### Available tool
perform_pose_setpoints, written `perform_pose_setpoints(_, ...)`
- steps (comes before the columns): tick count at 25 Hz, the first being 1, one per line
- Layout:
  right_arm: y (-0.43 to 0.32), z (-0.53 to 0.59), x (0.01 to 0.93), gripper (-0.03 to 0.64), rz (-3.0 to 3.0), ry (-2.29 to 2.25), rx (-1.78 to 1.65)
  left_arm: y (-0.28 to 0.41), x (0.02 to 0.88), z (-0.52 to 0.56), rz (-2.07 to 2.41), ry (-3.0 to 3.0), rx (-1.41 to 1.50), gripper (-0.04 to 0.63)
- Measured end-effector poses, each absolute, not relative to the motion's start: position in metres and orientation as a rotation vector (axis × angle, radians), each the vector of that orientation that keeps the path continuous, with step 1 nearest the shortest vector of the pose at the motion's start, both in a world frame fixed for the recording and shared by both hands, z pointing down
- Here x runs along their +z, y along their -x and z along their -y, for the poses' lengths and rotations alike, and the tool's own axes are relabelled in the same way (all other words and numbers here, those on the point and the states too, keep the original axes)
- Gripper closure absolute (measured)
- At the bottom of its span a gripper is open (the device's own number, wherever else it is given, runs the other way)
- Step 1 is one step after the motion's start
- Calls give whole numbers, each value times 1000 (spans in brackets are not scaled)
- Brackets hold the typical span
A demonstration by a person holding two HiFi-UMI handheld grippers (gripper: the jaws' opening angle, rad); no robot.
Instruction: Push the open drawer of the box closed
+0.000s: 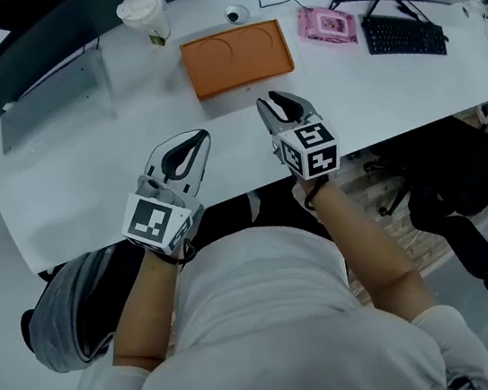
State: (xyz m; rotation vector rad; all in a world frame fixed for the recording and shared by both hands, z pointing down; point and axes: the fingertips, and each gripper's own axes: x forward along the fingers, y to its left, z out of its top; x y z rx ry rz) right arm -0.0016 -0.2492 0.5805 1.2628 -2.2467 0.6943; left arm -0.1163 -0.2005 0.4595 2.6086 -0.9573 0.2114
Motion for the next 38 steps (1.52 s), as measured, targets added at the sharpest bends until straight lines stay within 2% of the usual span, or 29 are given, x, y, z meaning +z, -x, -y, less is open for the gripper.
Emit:
perform_pose_setpoints(16,34,216,391,614,2497,-1264,295,148,345,181,1018,-2742,119,597)
perform_pose_setpoints(26,39,208,360,614,2530,-1276,241,168,322,184,1070,-2739,40,597)
perform_pose_setpoints(38,10,173,327,614,2604,-1192,153,138,296,154,1133,-2750,14,597)
